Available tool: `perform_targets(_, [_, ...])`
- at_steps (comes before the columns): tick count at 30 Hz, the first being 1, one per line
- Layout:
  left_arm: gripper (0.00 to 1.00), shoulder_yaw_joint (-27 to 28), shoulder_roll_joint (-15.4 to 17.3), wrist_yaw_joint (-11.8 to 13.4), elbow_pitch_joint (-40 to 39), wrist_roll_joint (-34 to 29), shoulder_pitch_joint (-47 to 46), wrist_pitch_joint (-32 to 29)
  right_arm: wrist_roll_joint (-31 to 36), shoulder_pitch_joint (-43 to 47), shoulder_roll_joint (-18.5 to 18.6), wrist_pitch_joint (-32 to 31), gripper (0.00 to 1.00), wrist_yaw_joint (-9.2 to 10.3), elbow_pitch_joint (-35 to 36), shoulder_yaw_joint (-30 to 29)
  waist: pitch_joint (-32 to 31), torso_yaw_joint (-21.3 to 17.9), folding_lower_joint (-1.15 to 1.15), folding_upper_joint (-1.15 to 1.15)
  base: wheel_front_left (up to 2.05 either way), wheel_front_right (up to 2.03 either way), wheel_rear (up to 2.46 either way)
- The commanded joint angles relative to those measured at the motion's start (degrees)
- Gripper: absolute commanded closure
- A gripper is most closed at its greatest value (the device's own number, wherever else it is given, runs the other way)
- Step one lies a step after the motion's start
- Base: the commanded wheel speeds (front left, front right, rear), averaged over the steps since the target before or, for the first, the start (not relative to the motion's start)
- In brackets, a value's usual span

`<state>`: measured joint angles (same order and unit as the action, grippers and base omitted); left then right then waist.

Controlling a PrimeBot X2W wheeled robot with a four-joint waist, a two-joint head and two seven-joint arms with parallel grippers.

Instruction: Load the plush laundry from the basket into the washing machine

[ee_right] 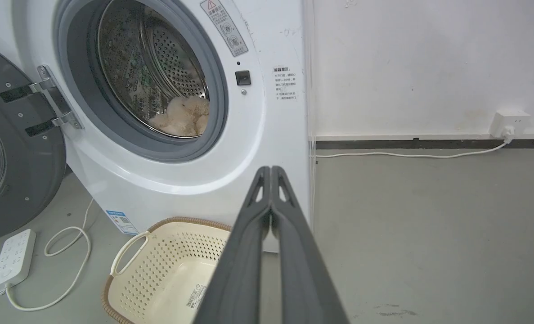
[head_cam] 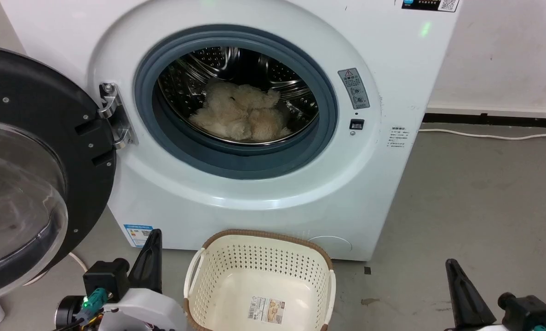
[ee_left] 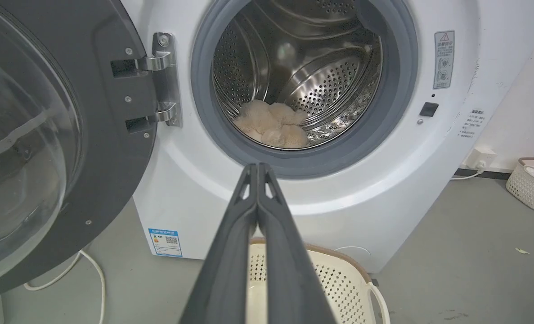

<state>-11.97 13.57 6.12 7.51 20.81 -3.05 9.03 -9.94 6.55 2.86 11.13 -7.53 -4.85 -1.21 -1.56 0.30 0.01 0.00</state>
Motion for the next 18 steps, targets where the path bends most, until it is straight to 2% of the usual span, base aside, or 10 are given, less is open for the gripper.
perform_targets(1, [1.00, 0.53, -0.36, -0.33, -0.52, -0.83, 0.80, -0.37, 0.62, -0.89, 0.00, -0.34, 1.00, 0.01, 0.44, 0.13, 0.03, 0.00, 0.00, 0.00, 0.00, 0.00, 0.00])
perform_targets(18, [1.00, 2.64, -2.28, -1.40, -1.81, -4.52, 1.22, -1.97, 2.35, -1.94, 0.01, -2.33, 1.00, 0.02, 1.25, 0.33, 0.31, -0.06, 0.00, 0.00, 0.00, 0.00, 0.00])
